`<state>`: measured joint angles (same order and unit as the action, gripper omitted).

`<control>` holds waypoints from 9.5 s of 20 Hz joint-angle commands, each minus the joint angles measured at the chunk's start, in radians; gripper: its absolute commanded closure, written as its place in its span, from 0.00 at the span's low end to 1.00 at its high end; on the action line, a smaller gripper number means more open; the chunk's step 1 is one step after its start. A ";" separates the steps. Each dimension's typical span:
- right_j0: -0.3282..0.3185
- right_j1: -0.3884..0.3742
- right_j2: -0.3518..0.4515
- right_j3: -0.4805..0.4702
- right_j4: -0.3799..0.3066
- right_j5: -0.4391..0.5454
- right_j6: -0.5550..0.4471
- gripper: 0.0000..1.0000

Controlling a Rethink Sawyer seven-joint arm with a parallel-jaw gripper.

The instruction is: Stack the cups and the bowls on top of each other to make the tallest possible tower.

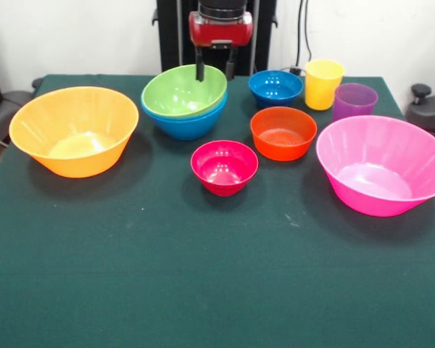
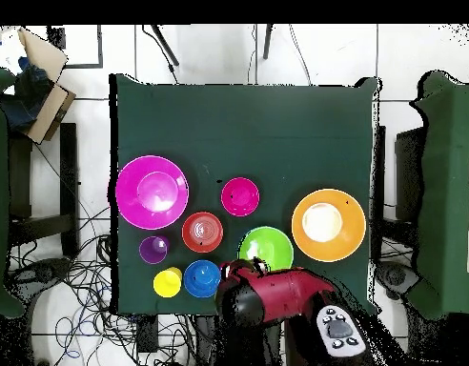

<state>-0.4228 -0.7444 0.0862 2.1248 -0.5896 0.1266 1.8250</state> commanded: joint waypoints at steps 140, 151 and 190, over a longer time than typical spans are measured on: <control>-0.162 0.402 -0.040 -0.189 -0.278 -0.228 0.085 0.00; -0.154 0.358 -0.013 -0.172 -0.255 -0.194 0.092 0.00; -0.023 0.321 -0.012 -0.207 -0.084 -0.151 0.096 0.00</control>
<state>-0.4491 -0.4140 -0.0414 2.0388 -0.7228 -0.0612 1.8250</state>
